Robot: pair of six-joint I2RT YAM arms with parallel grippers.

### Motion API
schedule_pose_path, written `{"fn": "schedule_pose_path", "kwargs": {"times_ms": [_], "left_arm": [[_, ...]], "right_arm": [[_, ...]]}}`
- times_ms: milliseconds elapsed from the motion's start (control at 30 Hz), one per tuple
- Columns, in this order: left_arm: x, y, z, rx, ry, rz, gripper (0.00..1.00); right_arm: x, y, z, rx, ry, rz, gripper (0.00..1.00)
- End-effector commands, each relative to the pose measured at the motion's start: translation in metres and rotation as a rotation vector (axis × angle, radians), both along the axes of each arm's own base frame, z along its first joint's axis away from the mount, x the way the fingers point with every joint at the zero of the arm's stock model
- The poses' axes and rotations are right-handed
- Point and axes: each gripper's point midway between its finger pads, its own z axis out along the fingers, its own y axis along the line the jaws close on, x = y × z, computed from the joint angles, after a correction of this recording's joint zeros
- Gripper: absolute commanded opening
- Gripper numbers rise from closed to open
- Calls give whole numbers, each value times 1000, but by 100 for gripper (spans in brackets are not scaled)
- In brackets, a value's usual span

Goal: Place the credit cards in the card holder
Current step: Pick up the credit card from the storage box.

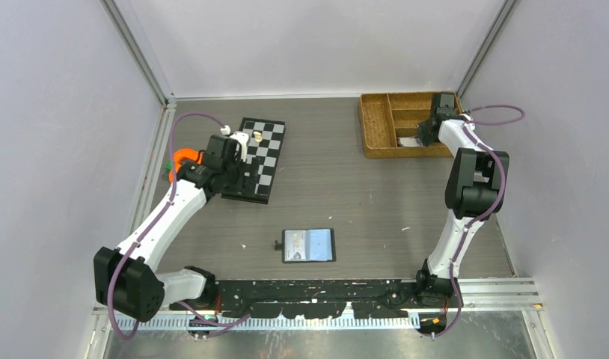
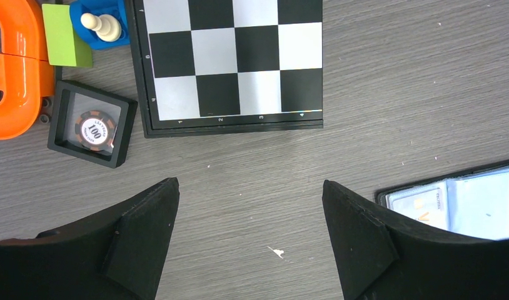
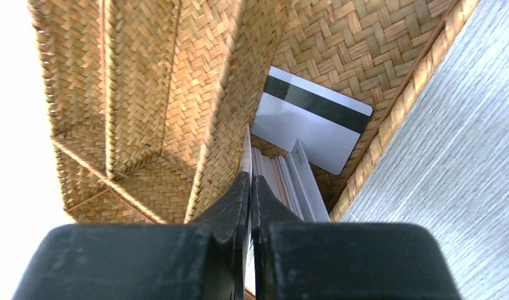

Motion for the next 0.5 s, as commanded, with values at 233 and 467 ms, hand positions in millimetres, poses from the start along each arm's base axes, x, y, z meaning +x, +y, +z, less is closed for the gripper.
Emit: {"fn": "schedule_pose_path", "kwargs": {"times_ms": [233,467], "left_arm": [[5,-1,5,3,-34,-28,84],[10,-37,41,-242,-118,-37,83]], "right_arm": [[-11,-10,151,-140,-252,35,0],[-60,11,207,-195,-375,177,1]]}}
